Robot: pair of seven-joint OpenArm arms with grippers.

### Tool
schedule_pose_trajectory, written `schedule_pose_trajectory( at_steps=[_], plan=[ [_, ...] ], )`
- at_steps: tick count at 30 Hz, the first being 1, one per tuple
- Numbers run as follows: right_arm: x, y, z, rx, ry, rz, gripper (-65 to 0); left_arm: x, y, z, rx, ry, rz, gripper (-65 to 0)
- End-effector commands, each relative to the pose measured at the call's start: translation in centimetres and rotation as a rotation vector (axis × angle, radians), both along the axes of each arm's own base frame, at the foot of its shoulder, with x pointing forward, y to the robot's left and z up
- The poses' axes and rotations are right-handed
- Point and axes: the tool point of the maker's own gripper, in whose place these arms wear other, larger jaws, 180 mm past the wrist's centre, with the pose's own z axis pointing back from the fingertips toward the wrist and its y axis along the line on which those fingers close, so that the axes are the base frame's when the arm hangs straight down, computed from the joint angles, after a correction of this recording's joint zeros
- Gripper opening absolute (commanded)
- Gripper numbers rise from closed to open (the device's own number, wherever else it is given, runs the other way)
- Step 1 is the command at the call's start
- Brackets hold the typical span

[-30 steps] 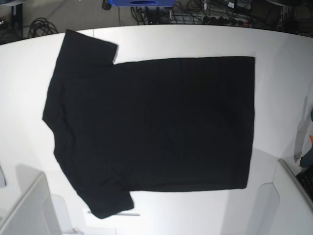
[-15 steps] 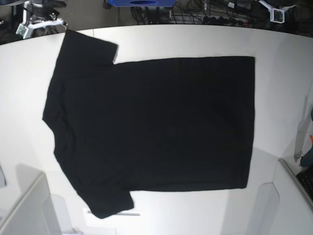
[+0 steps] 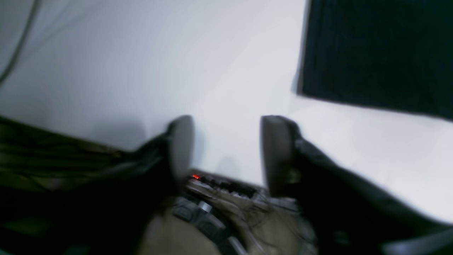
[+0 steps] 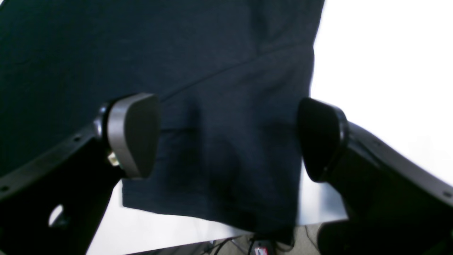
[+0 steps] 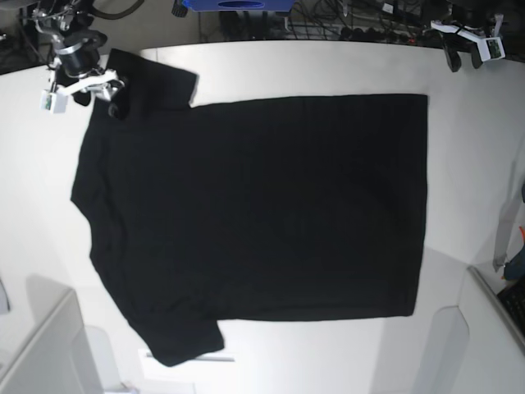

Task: Fold the T-shirt properly
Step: 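Lower both grippers and grasp the shirt's shoulder corners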

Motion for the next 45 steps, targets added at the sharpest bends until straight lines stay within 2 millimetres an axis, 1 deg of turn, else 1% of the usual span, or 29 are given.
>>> schedule_pose_trajectory(
  at_steps=[1, 2, 4, 5, 7, 9, 11, 15, 18, 22, 23, 26, 27, 29, 31, 34, 35, 36, 37, 38, 39, 40, 41, 42, 43, 45],
  plan=[
    [0.5, -0.9, 1.0, -0.022, -0.042, -0.01, -11.1, 0.7, 0.3, 0.2, -0.003, -0.006, -0.004, -27.2],
    [0.5, -1.5, 1.1, -0.027, -0.039, -0.022, -12.2, 1.1, 0.3, -0.6, -0.032, 0.014, 0.0, -25.8],
    [0.0, -2.5, 0.4, -0.026, 0.001, -0.038, -13.4, 2.1, -0.8, -1.7, -0.127, 0.025, -0.023, -25.3],
    [-0.2, -3.0, -0.1, -0.018, 0.023, -0.05, -13.4, 2.6, -1.1, -1.7, -0.171, 0.017, -0.034, -25.3],
    [-1.0, -3.7, -1.7, 0.011, 0.075, -0.08, -13.2, 3.4, -1.2, -1.2, -0.232, -0.007, -0.055, -25.3],
    [-1.6, -3.6, -2.9, 0.033, 0.099, -0.069, -13.4, 4.0, -1.0, -0.5, -0.258, -0.017, -0.078, -25.3],
    [-2.0, -3.2, -3.8, 0.047, 0.112, -0.031, -13.5, 4.1, -0.3, -0.3, -0.253, -0.008, -0.065, -25.2],
    [-2.8, -2.2, -5.3, 0.084, 0.133, 0.013, -13.5, 4.1, 0.4, -0.3, -0.262, -0.002, -0.021, -25.2],
    [-3.3, -1.6, -5.9, 0.101, 0.147, 0.034, -13.5, 4.4, 0.1, -0.4, -0.272, -0.003, -0.024, -25.2],
    [-3.8, -1.2, -6.1, 0.108, 0.153, 0.046, -14.6, 4.8, -1.6, -1.2, -0.306, 0.007, -0.057, -25.2],
    [-4.0, -0.9, -6.2, 0.111, 0.16, 0.053, -17.1, 5.2, -2.0, -1.2, -0.312, 0.002, -0.066, -25.2],
    [-4.1, 0.9, -6.6, 0.132, 0.176, 0.109, -28.7, 5.3, -2.8, -1.9, -0.335, 0.01, -0.072, -25.2],
    [-4.1, 1.2, -6.7, 0.136, 0.178, 0.118, -32.1, 5.3, -3.0, -2.0, -0.342, 0.01, -0.07, -25.0],
    [-4.1, 1.4, -6.8, 0.142, 0.177, 0.118, -37.1, 5.7, -3.4, -2.1, -0.355, -0.002, -0.067, -25.0],
    [-4.0, 1.4, -6.7, 0.143, 0.174, 0.116, -37.7, 5.7, -3.5, -2.4, -0.363, -0.004, -0.057, -25.0],
    [-3.9, 1.2, -6.7, 0.138, 0.173, 0.118, -37.7, 5.3, -3.2, -3.2, -0.374, 0.013, -0.04, -24.8],
    [-3.9, 1.2, -6.7, 0.137, 0.173, 0.118, -38.3, 5.5, -3.3, -3.2, -0.379, 0.008, -0.037, -24.0],
    [-3.9, 1.1, -6.7, 0.136, 0.173, 0.117, -38.6, 5.5, -3.6, -3.6, -0.399, 0.008, -0.032, -21.6],
    [-3.9, 1.1, -6.7, 0.136, 0.173, 0.117, -39.6, 5.4, -3.8, -4.0, -0.425, 0.011, -0.023, -17.6],
    [-3.9, 1.1, -6.7, 0.136, 0.173, 0.117, -42.5, 5.4, -4.0, -4.2, -0.451, 0.009, -0.016, -14.0],
    [-3.8, 1.1, -6.7, 0.136, 0.171, 0.117, -47.0, 5.4, -4.3, -4.5, -0.48, 0.008, -0.006, -11.5],
    [-3.8, 1.1, -6.7, 0.136, 0.171, 0.117, -54.2, 5.2, -4.7, -5.0, -0.507, 0.013, 0.001, -9.2],
    [-3.8, 1.1, -6.7, 0.136, 0.171, 0.117, -61.1, 5.2, -5.1, -5.2, -0.522, 0.018, 0.002, -8.7],
    [-3.9, 1.2, -6.7, 0.137, 0.175, 0.119, -65.0, 5.1, -5.4, -5.4, -0.531, 0.024, 0.0, -8.9],
    [-3.8, 1.2, -6.7, 0.137, 0.174, 0.119, -65.0, 5.1, -5.6, -5.5, -0.534, 0.025, -0.005, -8.9],
    [-3.6, 1.2, -6.6, 0.138, 0.171, 0.118, -65.0, 5.9, -6.5, -5.7, -0.551, 0.022, -0.022, -8.9]
  ],
)
